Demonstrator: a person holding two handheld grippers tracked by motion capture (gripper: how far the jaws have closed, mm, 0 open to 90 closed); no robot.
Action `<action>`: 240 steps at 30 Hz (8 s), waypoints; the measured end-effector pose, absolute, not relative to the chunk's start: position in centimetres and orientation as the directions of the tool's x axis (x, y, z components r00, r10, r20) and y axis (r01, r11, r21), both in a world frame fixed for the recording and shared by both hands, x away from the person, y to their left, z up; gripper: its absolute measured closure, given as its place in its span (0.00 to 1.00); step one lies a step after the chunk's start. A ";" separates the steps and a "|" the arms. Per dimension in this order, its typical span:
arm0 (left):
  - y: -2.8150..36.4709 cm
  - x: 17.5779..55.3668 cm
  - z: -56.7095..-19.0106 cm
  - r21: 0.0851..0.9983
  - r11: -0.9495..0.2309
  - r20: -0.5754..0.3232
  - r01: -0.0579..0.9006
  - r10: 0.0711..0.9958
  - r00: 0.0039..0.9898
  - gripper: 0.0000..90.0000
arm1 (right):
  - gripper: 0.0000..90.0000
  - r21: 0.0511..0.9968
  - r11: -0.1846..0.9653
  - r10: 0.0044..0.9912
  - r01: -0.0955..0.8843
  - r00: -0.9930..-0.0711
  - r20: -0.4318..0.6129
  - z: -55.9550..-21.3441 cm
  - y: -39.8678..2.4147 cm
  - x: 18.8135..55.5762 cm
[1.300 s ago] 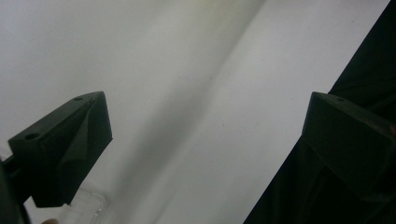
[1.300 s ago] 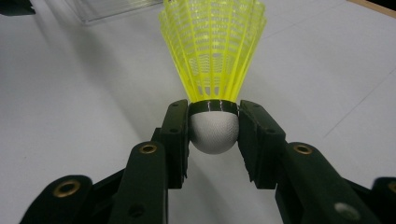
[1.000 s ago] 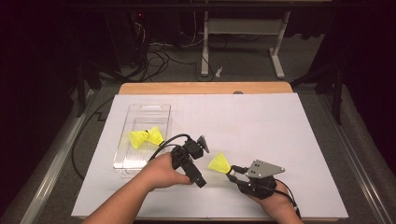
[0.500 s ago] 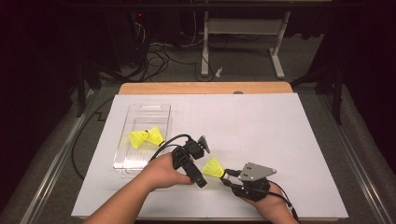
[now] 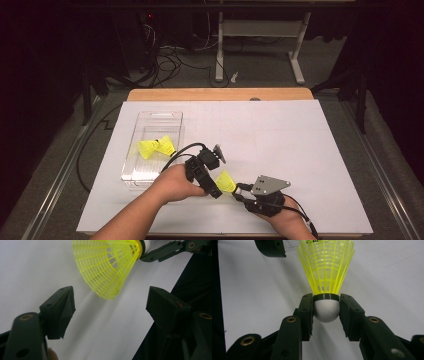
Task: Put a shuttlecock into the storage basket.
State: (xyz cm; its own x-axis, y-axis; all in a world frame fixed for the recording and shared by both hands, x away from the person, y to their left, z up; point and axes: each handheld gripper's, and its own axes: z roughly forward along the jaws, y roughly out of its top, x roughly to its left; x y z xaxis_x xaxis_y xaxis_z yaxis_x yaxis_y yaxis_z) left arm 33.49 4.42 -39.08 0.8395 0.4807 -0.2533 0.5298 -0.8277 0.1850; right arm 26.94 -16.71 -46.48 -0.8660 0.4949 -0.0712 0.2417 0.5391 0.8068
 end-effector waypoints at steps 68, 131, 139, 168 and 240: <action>4.0 32.9 -39.1 0.225 -0.866 -0.186 0.446 0.411 0.892 1.00 | 0.34 0.858 0.432 0.568 0.279 -0.823 -0.018 -46.7 -18.2 27.5; 5.0 33.2 -39.9 0.219 -0.861 -0.239 0.459 0.409 0.881 0.99 | 0.00 0.923 0.237 0.832 0.304 -0.554 -0.031 -45.6 -28.3 26.6; 5.1 33.4 -39.7 0.224 -0.858 -0.250 0.463 0.408 0.878 0.99 | 0.00 0.923 0.242 0.829 0.301 -0.558 -0.036 -45.6 -28.4 26.5; 10.0 34.2 -33.3 0.264 -0.824 -0.240 0.502 0.447 0.861 0.99 | 0.01 0.914 0.262 0.814 0.309 -0.580 -0.037 -45.7 -28.3 26.6; 24.2 34.6 -35.4 0.212 -0.697 -0.215 0.685 0.650 0.729 0.99 | 0.02 0.905 0.283 0.800 0.319 -0.599 -0.039 -46.2 -28.1 26.8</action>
